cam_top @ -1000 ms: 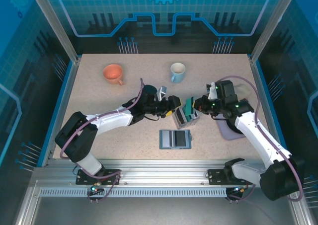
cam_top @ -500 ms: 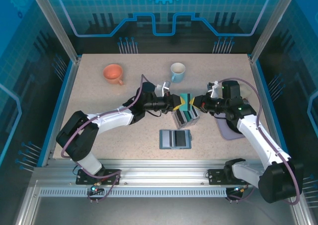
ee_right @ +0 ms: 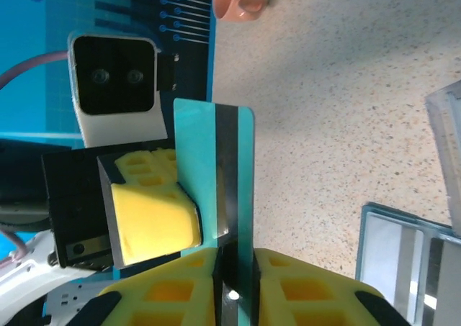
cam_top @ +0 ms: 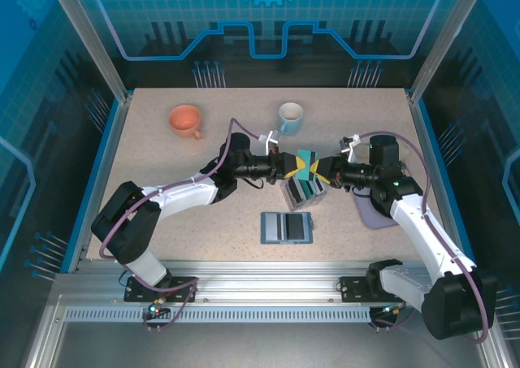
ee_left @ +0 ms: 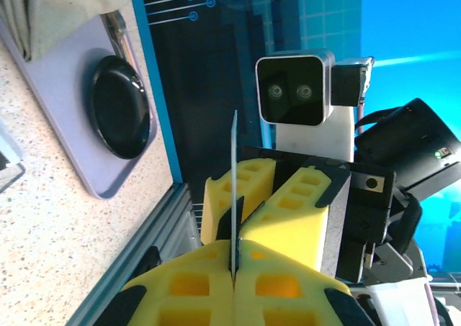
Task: Put the credit cards into the card holder
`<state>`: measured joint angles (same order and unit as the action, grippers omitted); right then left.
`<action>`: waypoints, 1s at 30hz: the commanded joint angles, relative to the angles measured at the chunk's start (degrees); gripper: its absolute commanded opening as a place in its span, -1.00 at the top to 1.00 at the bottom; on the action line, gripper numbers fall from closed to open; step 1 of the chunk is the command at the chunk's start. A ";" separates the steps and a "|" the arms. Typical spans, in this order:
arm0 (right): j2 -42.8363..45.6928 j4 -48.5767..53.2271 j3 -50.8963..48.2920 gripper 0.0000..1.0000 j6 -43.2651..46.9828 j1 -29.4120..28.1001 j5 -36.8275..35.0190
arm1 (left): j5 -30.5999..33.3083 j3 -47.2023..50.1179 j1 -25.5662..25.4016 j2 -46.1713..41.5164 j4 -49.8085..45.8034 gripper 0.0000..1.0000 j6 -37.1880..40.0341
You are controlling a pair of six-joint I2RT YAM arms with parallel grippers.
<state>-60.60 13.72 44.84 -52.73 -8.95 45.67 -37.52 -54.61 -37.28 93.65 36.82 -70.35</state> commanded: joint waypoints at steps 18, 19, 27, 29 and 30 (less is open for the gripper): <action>-0.35 -5.21 -2.33 0.44 -3.15 0.12 3.56 | -2.12 2.18 0.04 -0.75 9.57 1.00 -5.04; -0.48 -5.66 -2.37 0.45 -3.39 0.12 3.74 | -2.21 2.10 0.06 -0.53 10.12 1.00 -5.35; -0.50 -2.89 -1.58 0.67 -2.16 0.25 1.00 | -2.71 2.68 0.04 0.05 10.44 1.00 -5.92; -0.16 -1.05 -1.72 0.73 -0.86 0.29 -0.62 | -3.00 3.05 0.02 -0.11 10.02 1.00 -5.77; -0.20 -0.52 -1.94 0.79 -0.61 0.34 -1.12 | -2.96 3.13 0.04 -0.50 8.43 1.00 -5.17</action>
<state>-60.82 9.26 43.16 -55.09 -8.95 48.27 -38.39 -52.07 -37.28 93.82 42.68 -75.11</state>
